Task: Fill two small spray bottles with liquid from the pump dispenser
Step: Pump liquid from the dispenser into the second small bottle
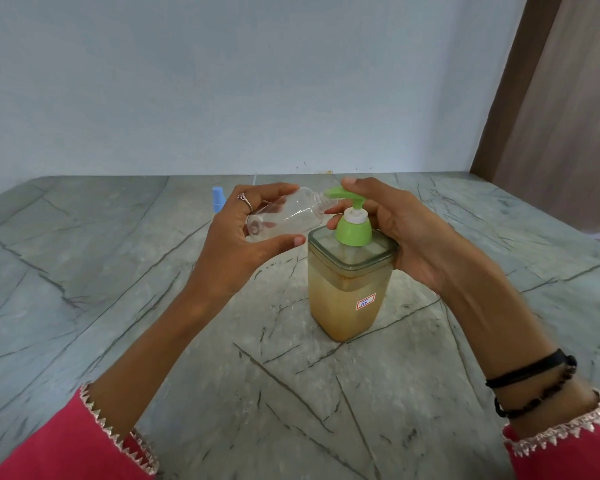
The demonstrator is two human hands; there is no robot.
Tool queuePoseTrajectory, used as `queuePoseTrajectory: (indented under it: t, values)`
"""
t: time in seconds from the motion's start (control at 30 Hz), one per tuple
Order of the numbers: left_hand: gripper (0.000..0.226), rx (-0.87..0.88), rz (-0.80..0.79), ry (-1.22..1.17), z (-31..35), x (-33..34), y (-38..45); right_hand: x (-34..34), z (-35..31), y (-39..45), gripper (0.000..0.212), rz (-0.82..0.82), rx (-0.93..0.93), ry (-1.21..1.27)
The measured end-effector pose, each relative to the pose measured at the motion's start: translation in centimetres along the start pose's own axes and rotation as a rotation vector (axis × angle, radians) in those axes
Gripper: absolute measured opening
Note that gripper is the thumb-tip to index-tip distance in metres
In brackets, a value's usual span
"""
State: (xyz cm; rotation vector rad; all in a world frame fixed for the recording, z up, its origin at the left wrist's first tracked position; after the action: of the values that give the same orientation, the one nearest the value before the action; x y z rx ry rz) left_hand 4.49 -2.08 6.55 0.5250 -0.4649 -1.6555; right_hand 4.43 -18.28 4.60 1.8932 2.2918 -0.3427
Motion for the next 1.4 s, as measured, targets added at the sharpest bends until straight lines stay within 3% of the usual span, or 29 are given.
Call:
queuePoseTrajectory:
  t: [0.37, 0.7, 0.83, 0.9, 1.07, 1.4]
  values:
    - [0.052, -0.053, -0.055, 0.017, -0.7, -0.2, 0.0, -0.4, 0.5, 1.2, 0.017, 0.005, -0.051, 0.085]
    - [0.052, -0.059, -0.029, -0.002, -0.7, 0.0, -0.3, -0.3, 0.1, 0.3, 0.034, 0.079, -0.148, -0.085]
    - [0.052, -0.056, -0.002, -0.012, -0.7, 0.0, -0.6, -0.3, -0.8, -1.3, 0.051, 0.423, -0.390, -0.214]
    - [0.052, -0.052, 0.004, -0.011, -0.6, 0.0, -0.5, -0.2, -1.2, -2.0, 0.048, 0.533, -0.535, -0.269]
    - [0.050, -0.051, 0.001, -0.043, -0.4, 0.1, -0.6, -0.4, -1.1, -2.3, 0.022, 0.573, -0.707, -0.363]
    - [0.049, -0.045, -0.003, -0.025, -0.2, 0.1, -0.6, -0.6, -1.4, -2.9, 0.037, 0.635, -0.919, -0.319]
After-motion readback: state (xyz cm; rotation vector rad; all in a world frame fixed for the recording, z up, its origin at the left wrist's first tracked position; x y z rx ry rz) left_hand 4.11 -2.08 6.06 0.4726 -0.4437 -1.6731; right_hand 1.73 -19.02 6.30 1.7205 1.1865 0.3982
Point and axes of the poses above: each hand's wrist, its own y-axis towards the middle knuckle, its own x-axis out of the palm, z = x × y, the point moved 8 cm from there along y, towards the middle knuckle, and after that the axes turned 14 degrees about -y, right-handed, at the moved point
